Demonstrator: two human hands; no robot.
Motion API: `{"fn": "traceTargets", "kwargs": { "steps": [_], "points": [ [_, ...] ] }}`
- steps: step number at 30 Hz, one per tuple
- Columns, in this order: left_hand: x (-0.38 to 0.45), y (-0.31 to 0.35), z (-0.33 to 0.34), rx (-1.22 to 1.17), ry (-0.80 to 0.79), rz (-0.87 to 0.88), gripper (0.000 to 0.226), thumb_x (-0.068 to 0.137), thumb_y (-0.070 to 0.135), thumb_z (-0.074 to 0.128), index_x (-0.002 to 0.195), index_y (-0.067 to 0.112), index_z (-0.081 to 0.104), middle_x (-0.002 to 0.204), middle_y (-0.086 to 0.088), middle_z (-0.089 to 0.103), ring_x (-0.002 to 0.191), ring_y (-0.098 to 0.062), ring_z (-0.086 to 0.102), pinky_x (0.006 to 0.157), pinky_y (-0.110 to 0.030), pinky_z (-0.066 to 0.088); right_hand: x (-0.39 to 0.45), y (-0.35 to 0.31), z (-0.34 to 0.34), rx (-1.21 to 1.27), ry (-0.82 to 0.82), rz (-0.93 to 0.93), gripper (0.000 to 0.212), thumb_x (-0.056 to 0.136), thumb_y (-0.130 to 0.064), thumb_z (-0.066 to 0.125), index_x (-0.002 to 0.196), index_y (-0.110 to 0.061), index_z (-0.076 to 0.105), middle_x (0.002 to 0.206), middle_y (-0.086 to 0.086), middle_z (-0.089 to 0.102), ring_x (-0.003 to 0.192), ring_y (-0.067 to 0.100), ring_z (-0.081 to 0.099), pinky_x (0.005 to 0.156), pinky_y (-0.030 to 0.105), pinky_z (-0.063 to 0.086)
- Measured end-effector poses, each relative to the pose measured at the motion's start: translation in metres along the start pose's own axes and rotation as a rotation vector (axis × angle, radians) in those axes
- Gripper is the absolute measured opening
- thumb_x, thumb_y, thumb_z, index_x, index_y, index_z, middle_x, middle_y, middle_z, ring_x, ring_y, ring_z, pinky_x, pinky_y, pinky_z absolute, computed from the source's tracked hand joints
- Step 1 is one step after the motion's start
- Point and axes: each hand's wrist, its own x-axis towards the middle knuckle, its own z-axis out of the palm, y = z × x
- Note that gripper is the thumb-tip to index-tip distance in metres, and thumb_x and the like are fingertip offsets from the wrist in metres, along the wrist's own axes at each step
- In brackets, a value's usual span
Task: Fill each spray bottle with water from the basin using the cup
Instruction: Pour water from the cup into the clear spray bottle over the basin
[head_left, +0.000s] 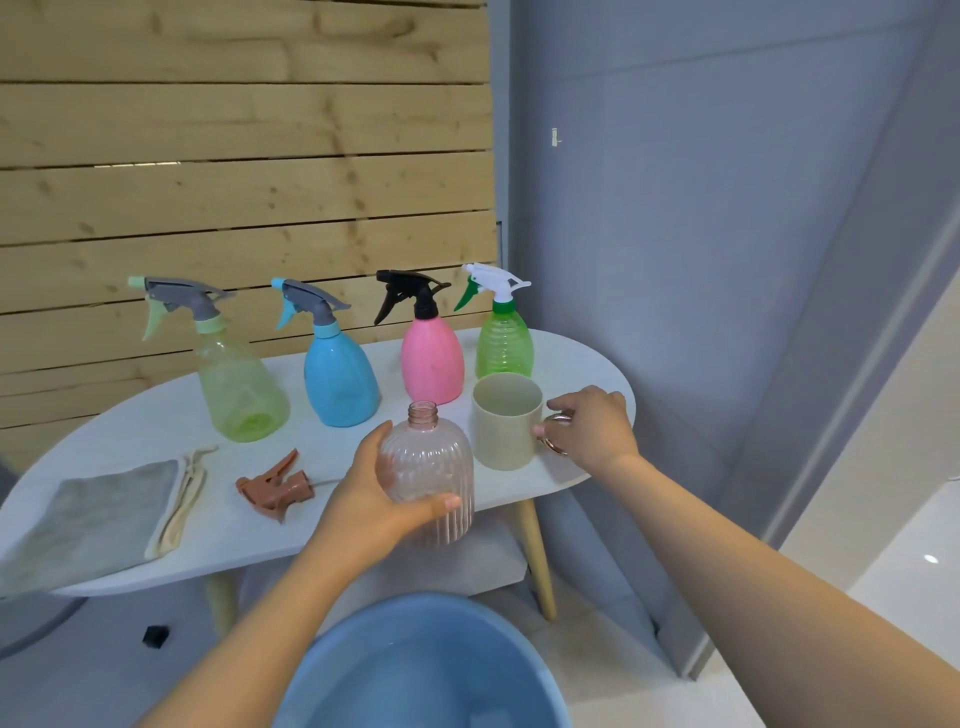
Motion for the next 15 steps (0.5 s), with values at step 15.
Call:
{"fn": "traceTargets", "kwargs": {
  "steps": [15],
  "points": [
    [-0.063, -0.021, -0.062, 0.062, -0.089, -0.009, 0.130, 0.026, 0.070, 0.082, 0.139, 0.033, 0.031, 0.127, 0.038, 0.035, 0.116, 0.007, 0.047, 0.102, -0.023, 0.038, -0.063, -0.039, -0.002, -0.034, -0.229, -0.042, 0.027, 0.084, -0.012, 0.064, 0.062, -0.028, 0.061, 0.065, -0.007, 0.064, 0.080, 0.019, 0.066, 0.070, 0.029, 0.054]
  ]
}}
